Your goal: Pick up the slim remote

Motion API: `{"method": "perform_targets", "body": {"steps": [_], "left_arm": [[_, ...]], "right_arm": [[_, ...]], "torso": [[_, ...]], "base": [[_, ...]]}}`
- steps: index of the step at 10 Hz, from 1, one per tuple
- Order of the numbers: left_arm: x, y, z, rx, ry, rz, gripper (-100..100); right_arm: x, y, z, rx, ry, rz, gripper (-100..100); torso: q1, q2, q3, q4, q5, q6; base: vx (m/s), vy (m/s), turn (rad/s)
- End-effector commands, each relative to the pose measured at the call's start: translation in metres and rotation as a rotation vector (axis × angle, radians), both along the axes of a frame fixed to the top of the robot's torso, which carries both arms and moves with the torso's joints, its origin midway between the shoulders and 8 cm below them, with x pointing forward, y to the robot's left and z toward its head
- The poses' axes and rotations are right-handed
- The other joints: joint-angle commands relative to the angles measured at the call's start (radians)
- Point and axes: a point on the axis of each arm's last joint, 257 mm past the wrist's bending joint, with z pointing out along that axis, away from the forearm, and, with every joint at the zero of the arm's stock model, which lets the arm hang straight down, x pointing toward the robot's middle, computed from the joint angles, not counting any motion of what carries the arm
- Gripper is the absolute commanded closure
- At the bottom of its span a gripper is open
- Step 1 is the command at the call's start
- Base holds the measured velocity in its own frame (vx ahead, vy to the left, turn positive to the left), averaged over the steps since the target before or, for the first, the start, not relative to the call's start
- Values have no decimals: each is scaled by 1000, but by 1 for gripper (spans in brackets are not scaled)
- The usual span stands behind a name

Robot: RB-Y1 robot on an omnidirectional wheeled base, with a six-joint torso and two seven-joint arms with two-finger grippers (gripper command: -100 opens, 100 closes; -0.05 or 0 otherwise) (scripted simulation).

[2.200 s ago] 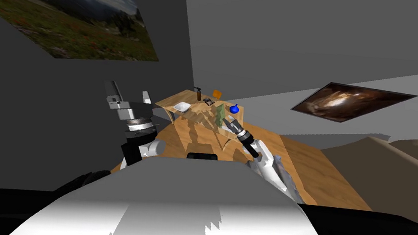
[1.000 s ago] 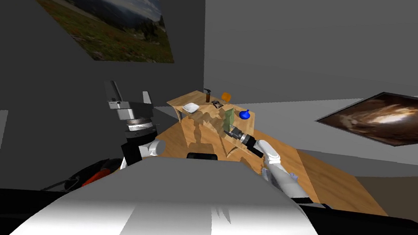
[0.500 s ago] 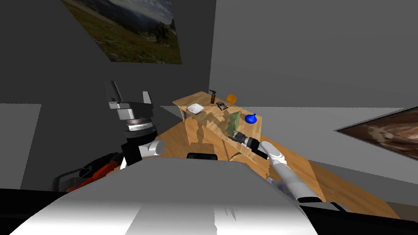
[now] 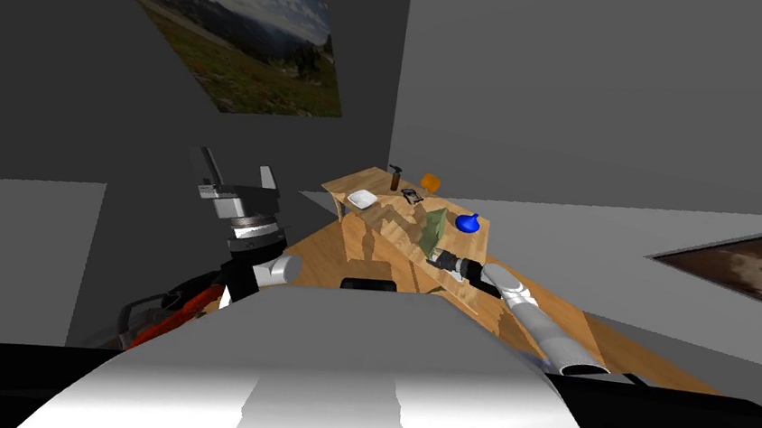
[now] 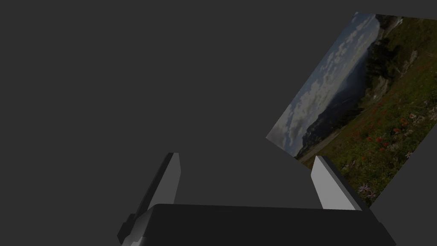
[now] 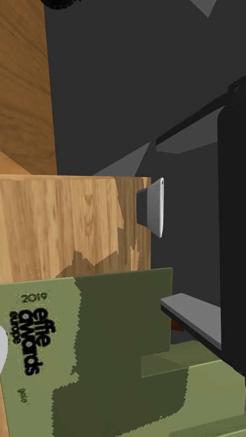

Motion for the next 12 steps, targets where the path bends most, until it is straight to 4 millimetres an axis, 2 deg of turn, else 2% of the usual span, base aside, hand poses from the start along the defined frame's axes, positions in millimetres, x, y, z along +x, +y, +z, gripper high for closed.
{"method": "perform_targets", "body": {"steps": [1,2,4,5,7,8,9,10,12], "left_arm": [[0,0,0,0,0,0,0],[0,0,0,0,0,0,0],[0,0,0,0,0,0,0],[0,0,0,0,0,0,0],[0,0,0,0,0,0,0],[0,0,0,0,0,0,0],[0,0,0,0,0,0,0],[0,0,0,0,0,0,0],[0,0,0,0,0,0,0]], "right_arm": [[-17,-27,-21,-69,64,-13,-100],[-19,-29,-22,-72,67,-16,-100],[-53,-73,-47,-174,169,-29,-100],[-57,-81,-51,-181,183,-43,-100],[-95,-120,-69,-266,282,-57,-100],[-99,-126,-71,-271,294,-71,-100],[-118,-143,-77,-306,339,-76,-100],[-121,-146,-78,-308,346,-84,-100],[-161,-179,-89,-369,441,-106,-100]], "torso": [[0,0,0,0,0,0],[0,0,0,0,0,0],[0,-1,-1,0,0,-1],[0,-3,-2,-1,0,-1],[0,0,0,0,0,0],[0,-1,0,0,0,0],[0,0,0,0,0,1],[0,0,0,0,0,0],[0,1,0,0,0,0]], "base": [[39,-2,164],[42,-4,106],[73,9,235],[59,-2,88],[47,2,203],[39,-5,65],[35,6,85],[28,1,73],[36,1,156]]}}
